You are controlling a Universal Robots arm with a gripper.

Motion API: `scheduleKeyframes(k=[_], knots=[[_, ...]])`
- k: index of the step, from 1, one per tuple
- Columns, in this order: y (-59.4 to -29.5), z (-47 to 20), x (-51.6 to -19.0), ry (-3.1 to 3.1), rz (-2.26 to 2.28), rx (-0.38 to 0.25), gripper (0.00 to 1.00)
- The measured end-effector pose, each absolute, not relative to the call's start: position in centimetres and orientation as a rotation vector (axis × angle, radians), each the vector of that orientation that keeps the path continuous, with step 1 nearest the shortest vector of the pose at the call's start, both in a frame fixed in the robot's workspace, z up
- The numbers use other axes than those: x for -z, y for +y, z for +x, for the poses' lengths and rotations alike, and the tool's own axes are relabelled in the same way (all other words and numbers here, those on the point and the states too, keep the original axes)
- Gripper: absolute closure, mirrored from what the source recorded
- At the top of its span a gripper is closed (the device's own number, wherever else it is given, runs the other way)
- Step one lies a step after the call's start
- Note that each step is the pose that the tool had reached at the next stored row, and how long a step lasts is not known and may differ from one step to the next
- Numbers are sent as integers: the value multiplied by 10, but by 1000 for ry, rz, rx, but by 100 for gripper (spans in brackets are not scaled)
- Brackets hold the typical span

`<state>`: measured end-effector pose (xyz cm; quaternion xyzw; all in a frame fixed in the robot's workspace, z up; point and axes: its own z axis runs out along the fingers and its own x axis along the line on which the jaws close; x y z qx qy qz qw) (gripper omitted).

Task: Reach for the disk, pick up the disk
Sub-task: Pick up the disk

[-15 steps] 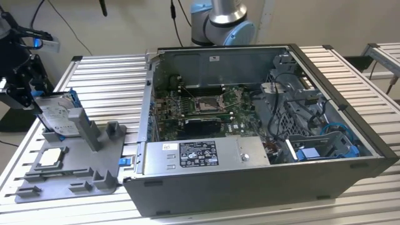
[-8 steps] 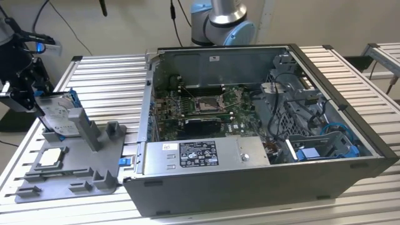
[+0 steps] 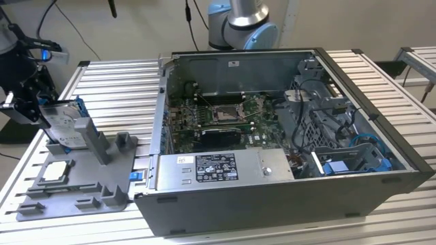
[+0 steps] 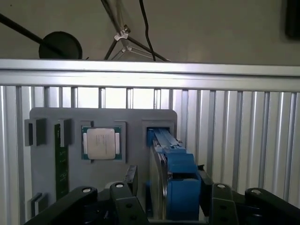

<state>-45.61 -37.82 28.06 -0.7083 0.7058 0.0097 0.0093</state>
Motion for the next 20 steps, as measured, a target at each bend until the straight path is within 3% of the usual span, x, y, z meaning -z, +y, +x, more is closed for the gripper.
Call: scheduleKeyframes(k=[16,17,20], knots=[[-378,-455,-278,2191,-2209,-47,0],[-378,-455,-278,2191,-2210,-47,100],[-378,-455,-278,2190,-2210,-47,100]])
